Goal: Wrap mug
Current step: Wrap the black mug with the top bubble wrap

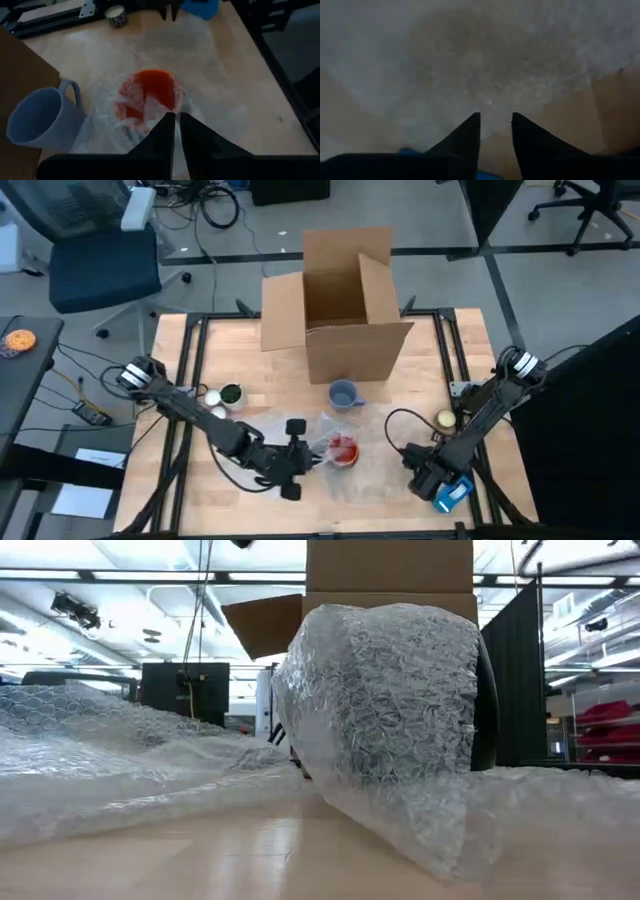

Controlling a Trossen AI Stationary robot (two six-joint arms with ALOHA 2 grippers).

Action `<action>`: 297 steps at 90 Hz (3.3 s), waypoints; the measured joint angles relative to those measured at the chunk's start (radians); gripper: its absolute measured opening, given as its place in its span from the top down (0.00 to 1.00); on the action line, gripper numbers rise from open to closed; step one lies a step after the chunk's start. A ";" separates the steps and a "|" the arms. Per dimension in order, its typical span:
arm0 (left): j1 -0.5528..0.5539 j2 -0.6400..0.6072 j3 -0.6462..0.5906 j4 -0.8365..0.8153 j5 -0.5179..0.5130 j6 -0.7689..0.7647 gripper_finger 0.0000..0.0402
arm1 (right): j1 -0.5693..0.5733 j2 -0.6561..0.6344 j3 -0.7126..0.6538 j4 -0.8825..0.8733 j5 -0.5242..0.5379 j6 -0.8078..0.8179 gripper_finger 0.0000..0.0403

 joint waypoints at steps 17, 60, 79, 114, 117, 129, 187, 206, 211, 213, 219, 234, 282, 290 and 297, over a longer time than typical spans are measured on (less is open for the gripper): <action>-0.030 0.003 -0.002 -0.071 -0.005 -0.135 0.96 | -0.041 0.000 -0.046 0.148 0.096 -0.046 0.63; -0.071 0.063 -0.024 0.057 0.016 -0.218 0.96 | -0.136 -0.014 0.050 0.260 0.287 -0.336 0.61; -0.094 0.063 -0.024 0.144 0.010 -0.202 0.96 | -0.093 -0.054 0.083 -0.007 0.230 -0.235 0.61; -0.168 0.062 -0.024 -0.008 -0.014 -0.311 0.96 | 0.059 -0.049 -0.062 -0.060 0.069 0.022 0.62; -0.170 0.062 -0.024 -0.030 -0.022 -0.323 0.96 | 0.064 -0.049 -0.086 -0.036 0.048 0.034 0.62; -0.166 0.075 -0.024 -0.099 -0.039 -0.366 0.96 | 0.062 -0.050 -0.141 0.070 0.020 0.030 0.62; -0.097 0.130 -0.024 -0.113 -0.094 -0.363 0.96 | -0.097 -0.048 0.052 0.196 0.269 -0.348 0.63; -0.092 0.130 -0.024 -0.111 -0.094 -0.363 0.96 | -0.058 -0.049 0.141 0.126 0.246 -0.315 0.63; -0.092 0.130 -0.024 -0.109 -0.094 -0.363 0.96 | -0.034 -0.049 0.144 0.117 0.246 -0.287 0.63; -0.092 0.130 -0.024 -0.108 -0.094 -0.363 0.96 | -0.024 -0.049 0.144 0.116 0.250 -0.276 0.63; -0.092 0.130 -0.024 -0.093 -0.094 -0.363 0.96 | 0.001 -0.049 0.140 0.115 0.277 -0.250 0.63; -0.092 0.130 -0.024 -0.055 -0.094 -0.369 0.96 | 0.043 -0.049 0.125 0.004 0.283 -0.147 0.63; -0.131 0.155 -0.024 0.360 -0.132 -0.219 0.96 | 0.139 -0.043 -0.086 0.138 0.171 0.043 0.63; -0.135 0.191 -0.024 0.526 -0.119 -0.141 0.96 | 0.121 -0.045 -0.148 0.289 0.176 0.031 0.63; -0.135 0.228 -0.023 0.622 -0.085 -0.103 0.96 | 0.100 -0.048 -0.184 0.417 0.218 -0.001 0.63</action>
